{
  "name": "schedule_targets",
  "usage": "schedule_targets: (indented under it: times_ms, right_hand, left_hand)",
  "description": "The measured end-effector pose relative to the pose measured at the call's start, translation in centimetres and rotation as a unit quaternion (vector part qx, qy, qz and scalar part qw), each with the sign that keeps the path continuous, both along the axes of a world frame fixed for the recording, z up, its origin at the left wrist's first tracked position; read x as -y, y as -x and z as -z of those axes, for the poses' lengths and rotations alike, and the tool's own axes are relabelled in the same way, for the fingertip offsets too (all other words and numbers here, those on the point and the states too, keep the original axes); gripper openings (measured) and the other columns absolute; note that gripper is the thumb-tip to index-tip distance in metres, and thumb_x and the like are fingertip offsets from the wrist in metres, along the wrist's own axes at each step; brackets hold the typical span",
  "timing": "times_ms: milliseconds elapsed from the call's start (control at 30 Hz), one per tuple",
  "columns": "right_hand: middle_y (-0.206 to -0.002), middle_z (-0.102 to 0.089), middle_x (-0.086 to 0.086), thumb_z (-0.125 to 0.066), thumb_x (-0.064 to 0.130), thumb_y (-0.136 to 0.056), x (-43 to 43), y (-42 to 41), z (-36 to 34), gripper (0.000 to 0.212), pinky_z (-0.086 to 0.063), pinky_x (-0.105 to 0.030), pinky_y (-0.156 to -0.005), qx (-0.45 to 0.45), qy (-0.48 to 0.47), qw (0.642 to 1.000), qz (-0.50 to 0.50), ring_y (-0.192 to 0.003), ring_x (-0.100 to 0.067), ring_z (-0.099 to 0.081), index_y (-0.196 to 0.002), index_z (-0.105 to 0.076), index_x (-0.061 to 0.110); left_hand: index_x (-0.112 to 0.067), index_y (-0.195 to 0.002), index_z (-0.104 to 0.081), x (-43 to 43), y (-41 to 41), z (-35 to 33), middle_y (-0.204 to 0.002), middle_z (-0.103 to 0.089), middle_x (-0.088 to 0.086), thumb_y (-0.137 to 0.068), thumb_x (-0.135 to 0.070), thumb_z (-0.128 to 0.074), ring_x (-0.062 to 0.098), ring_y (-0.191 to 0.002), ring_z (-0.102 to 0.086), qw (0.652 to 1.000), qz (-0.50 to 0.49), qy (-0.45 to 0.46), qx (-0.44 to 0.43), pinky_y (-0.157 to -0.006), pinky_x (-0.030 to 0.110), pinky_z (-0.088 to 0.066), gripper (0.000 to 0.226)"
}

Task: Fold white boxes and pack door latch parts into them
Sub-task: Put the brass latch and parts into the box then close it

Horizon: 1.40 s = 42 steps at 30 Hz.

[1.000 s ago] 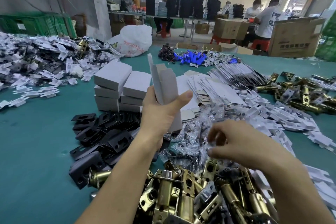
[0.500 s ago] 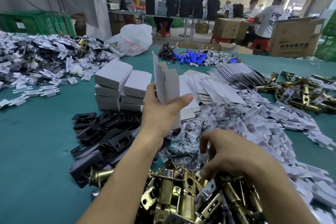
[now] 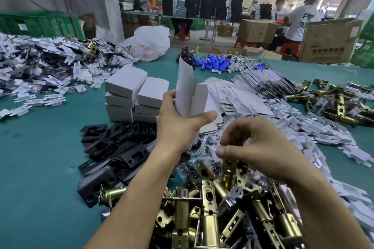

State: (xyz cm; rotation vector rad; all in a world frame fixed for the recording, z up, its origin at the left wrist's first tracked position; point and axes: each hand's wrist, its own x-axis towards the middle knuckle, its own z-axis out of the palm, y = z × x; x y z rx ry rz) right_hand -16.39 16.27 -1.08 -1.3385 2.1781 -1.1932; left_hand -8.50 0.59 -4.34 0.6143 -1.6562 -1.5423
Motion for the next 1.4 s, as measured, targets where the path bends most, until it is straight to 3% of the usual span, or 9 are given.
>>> schedule_targets:
  times_ms: [200,433,567,667,800,933,1100,1300,1400]
  right_hand:
    - [-0.067,-0.070,0.001,-0.081,0.016,-0.079,-0.3,0.9,0.1,0.013,-0.054,-0.023,-0.053,0.001,0.137,0.968,0.211,-0.058,-0.012,-0.067,-0.076,-0.069,0.019]
    - [-0.073,-0.073,0.000,-0.080,0.020,-0.071,-1.1,1.0,-1.5,0.013,-0.050,-0.021,-0.052,0.167,0.258,0.932,0.194,-0.066,-0.009,-0.070,-0.078,-0.069,0.019]
    - [-0.076,-0.072,-0.001,-0.080,0.019,-0.080,-0.9,0.8,-1.3,0.011,-0.059,-0.031,-0.062,-0.001,0.278,0.922,0.269,-0.070,-0.017,-0.072,-0.084,-0.070,0.019]
    - [-0.083,-0.071,0.004,-0.078,0.023,-0.084,-1.2,1.2,-1.7,0.012,-0.061,-0.038,-0.070,-0.107,0.328,0.882,0.322,-0.074,-0.013,-0.072,-0.091,-0.068,0.022]
    - [-0.085,-0.070,0.002,-0.076,0.033,-0.085,-1.9,0.7,-3.2,0.015,-0.061,-0.037,-0.067,-0.068,0.439,0.841,0.309,-0.076,-0.020,-0.073,-0.086,-0.061,0.033]
    - [-0.076,-0.070,0.001,-0.077,0.033,-0.084,-1.9,-0.2,-3.8,0.015,-0.061,-0.033,-0.059,-0.057,0.439,0.849,0.288,-0.069,-0.020,-0.073,-0.080,-0.062,0.032]
    - [-0.074,-0.069,0.002,-0.078,0.031,-0.083,-2.1,0.0,-3.6,0.018,-0.060,-0.036,-0.056,-0.078,0.410,0.849,0.324,-0.064,-0.020,-0.072,-0.076,-0.061,0.030]
    - [-0.072,-0.070,-0.003,-0.079,0.026,-0.083,-1.4,-0.4,-3.1,0.017,-0.061,-0.041,-0.057,-0.053,0.383,0.869,0.307,-0.063,-0.023,-0.072,-0.076,-0.065,0.019]
    - [-0.067,-0.070,0.000,-0.080,0.023,-0.082,-0.6,-1.0,-2.7,0.017,-0.060,-0.037,-0.055,-0.062,0.354,0.885,0.297,-0.059,-0.018,-0.071,-0.074,-0.065,0.020]
  left_hand:
    - [-0.037,-0.116,-0.048,0.1,-0.2,-0.6,-0.110,-0.060,-0.012,-0.047,-0.048,-0.090,0.009,-0.099,-0.063,1.000,0.008,0.015,0.004,-0.078,0.031,-0.055,0.082]
    - [-0.036,-0.110,-0.053,-0.2,-0.4,-0.2,-0.109,-0.063,-0.011,-0.048,-0.047,-0.093,0.010,-0.096,-0.064,0.994,0.063,0.077,0.053,-0.069,0.029,-0.054,0.075]
    - [-0.039,-0.111,-0.052,-0.1,-0.5,0.1,-0.108,-0.064,-0.013,-0.049,-0.046,-0.097,0.004,-0.092,-0.064,0.991,0.096,0.081,0.054,-0.066,0.023,-0.054,0.076]
    - [-0.036,-0.115,-0.050,0.1,-0.6,0.1,-0.112,-0.062,-0.010,-0.053,-0.033,-0.099,0.010,-0.096,-0.064,0.986,0.116,0.103,0.055,-0.064,0.023,-0.054,0.079]
    - [-0.039,-0.113,-0.051,-0.4,-0.4,0.2,-0.112,-0.060,-0.008,-0.056,-0.026,-0.099,0.017,-0.099,-0.063,0.964,0.194,0.157,0.094,-0.066,0.026,-0.055,0.076]
    - [-0.041,-0.115,-0.050,-0.5,-0.4,0.5,-0.109,-0.060,-0.010,-0.054,-0.033,-0.098,0.019,-0.100,-0.063,0.957,0.211,0.166,0.110,-0.081,0.046,-0.059,0.077]
    - [-0.039,-0.120,-0.049,-0.7,-0.4,0.4,-0.113,-0.061,-0.011,-0.053,-0.034,-0.099,0.011,-0.097,-0.064,0.964,0.208,0.137,0.088,-0.064,0.025,-0.055,0.084]
    - [-0.040,-0.115,-0.047,-1.2,-0.2,0.7,-0.109,-0.059,-0.013,-0.055,-0.034,-0.099,0.013,-0.096,-0.063,0.959,0.188,0.184,0.106,-0.069,0.025,-0.050,0.080]
    - [-0.040,-0.119,-0.048,-1.4,-0.1,0.6,-0.112,-0.061,-0.011,-0.055,-0.036,-0.098,0.016,-0.098,-0.065,0.959,0.200,0.175,0.098,-0.076,0.038,-0.060,0.081]
